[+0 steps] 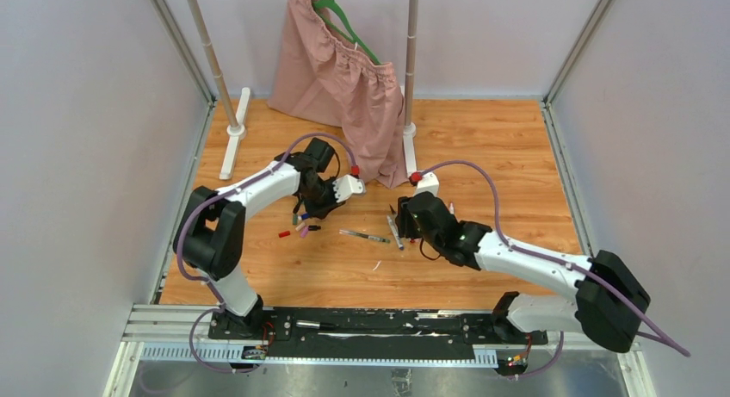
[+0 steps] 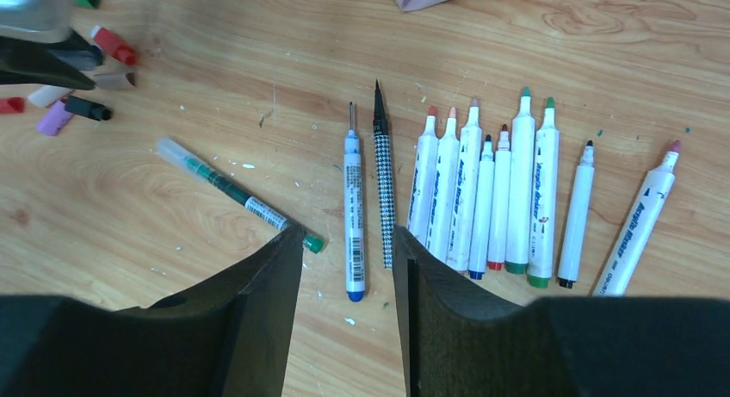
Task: Open the pen caps
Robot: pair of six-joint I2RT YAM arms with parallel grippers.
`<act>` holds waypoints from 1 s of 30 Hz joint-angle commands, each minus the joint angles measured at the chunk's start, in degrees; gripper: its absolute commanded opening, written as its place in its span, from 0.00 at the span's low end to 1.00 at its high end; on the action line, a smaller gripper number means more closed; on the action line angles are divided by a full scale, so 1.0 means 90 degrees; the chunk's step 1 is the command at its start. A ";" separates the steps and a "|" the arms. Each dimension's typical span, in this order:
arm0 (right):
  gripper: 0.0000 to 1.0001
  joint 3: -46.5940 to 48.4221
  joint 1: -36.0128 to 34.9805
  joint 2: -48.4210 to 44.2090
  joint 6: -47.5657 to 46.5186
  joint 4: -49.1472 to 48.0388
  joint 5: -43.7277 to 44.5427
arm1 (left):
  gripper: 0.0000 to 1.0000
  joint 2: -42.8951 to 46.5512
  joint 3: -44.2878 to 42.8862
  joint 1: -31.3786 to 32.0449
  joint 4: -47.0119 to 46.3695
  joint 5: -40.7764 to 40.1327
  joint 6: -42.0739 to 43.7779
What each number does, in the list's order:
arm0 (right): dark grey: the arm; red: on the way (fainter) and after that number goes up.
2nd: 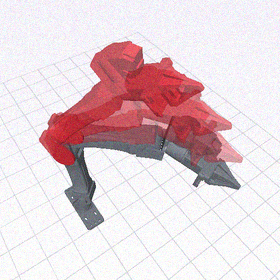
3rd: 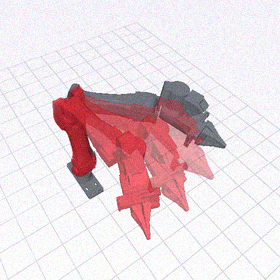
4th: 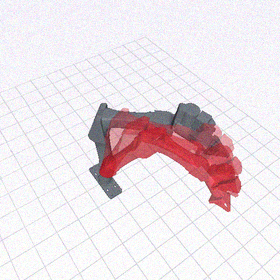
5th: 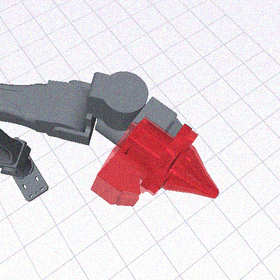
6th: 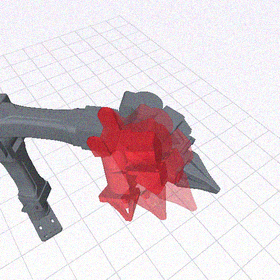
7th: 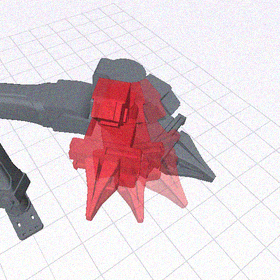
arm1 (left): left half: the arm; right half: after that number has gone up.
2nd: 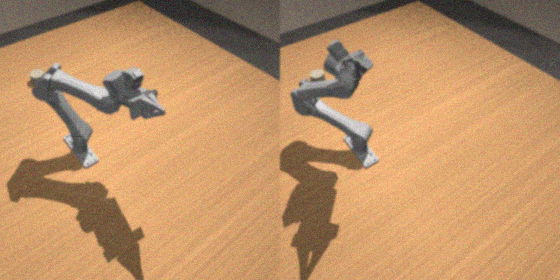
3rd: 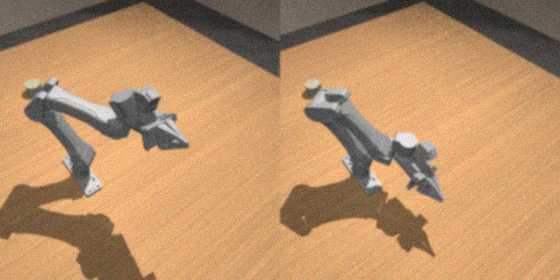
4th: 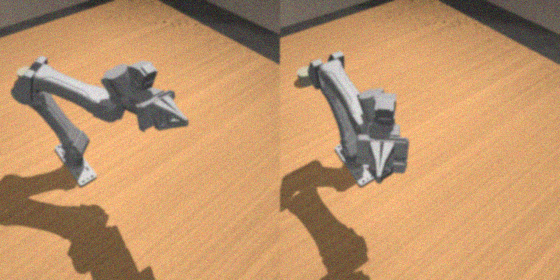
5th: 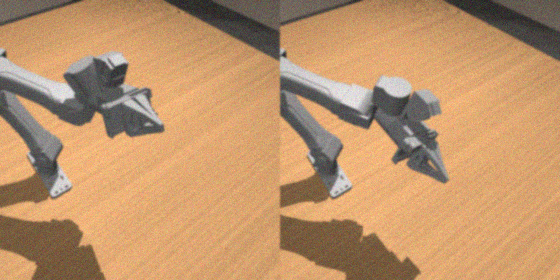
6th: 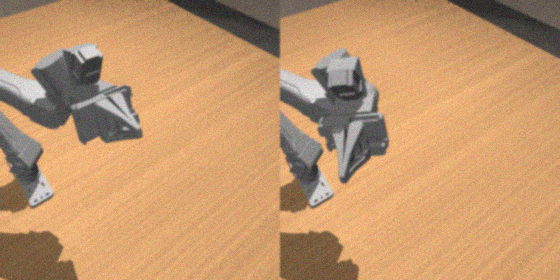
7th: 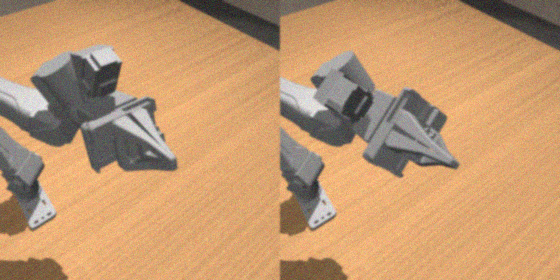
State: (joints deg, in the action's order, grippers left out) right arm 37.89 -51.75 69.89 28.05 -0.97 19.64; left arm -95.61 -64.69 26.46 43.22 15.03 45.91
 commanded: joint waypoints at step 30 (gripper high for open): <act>0.55 0.1575 -0.0064 0.2349 -0.2024 -0.0064 -0.3260 | 0.67 0.1586 -0.0592 -0.1067 0.1237 0.0591 -0.0169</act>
State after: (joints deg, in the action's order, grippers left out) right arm 48.12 -51.75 85.89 15.42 -0.75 -4.08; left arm -85.82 -70.43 18.61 48.01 17.41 43.05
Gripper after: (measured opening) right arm 0.547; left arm 0.643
